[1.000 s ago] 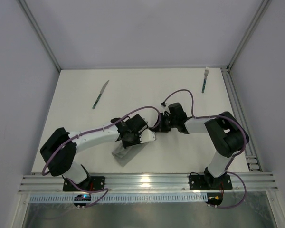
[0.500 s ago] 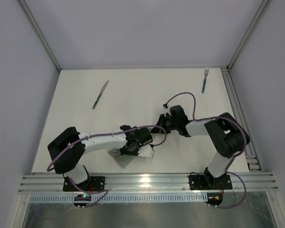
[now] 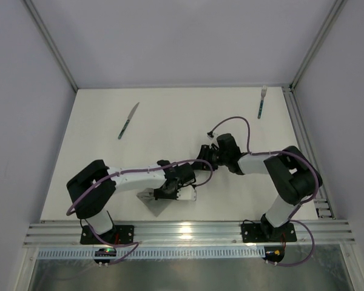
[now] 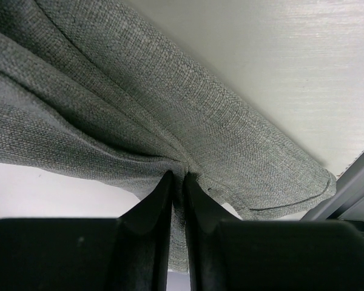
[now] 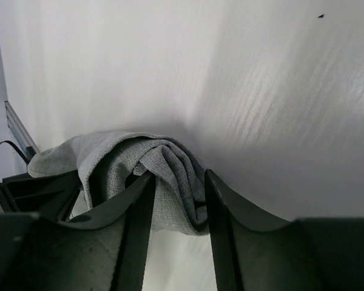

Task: Fold the napkin into a case and place the utensils inside
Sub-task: Smooth out the smaller rectangle-folded napkin at the center of the board.

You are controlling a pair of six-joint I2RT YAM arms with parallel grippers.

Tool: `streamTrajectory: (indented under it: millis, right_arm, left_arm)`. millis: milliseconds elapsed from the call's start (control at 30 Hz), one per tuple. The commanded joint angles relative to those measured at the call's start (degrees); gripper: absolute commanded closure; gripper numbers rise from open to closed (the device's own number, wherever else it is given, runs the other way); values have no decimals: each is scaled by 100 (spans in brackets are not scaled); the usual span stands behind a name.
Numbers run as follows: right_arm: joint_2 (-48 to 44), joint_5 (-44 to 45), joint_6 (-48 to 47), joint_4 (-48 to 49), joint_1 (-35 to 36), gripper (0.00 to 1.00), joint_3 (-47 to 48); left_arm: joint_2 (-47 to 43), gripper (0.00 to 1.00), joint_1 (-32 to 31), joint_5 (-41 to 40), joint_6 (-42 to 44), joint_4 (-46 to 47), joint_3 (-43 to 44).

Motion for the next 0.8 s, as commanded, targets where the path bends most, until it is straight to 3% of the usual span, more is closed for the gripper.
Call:
streamTrajectory:
  millis: [0,67,300,433,767]
  right_arm:
    - [-557,424,-625,-1070,16,53,356]
    - [-830,644,-1010,-1685,16,45,628]
    - [-1577,1365,-1575,-2884,7,43,1060]
    - [-1762,911,-1479,-2569,60,41,1025]
    - [-357,-180,-995,-1629,420,40,1253]
  left_arm:
    - [-205,86,39,-11,-66,-28,-136]
    - [-223,85,39,-178,-5,104,-206]
    - [-249,81,39,-363,-5,210,-145]
    - [-232,81,39,-320,-13,227,-136]
    - [-231,80,-4,-293,-92,201,-153]
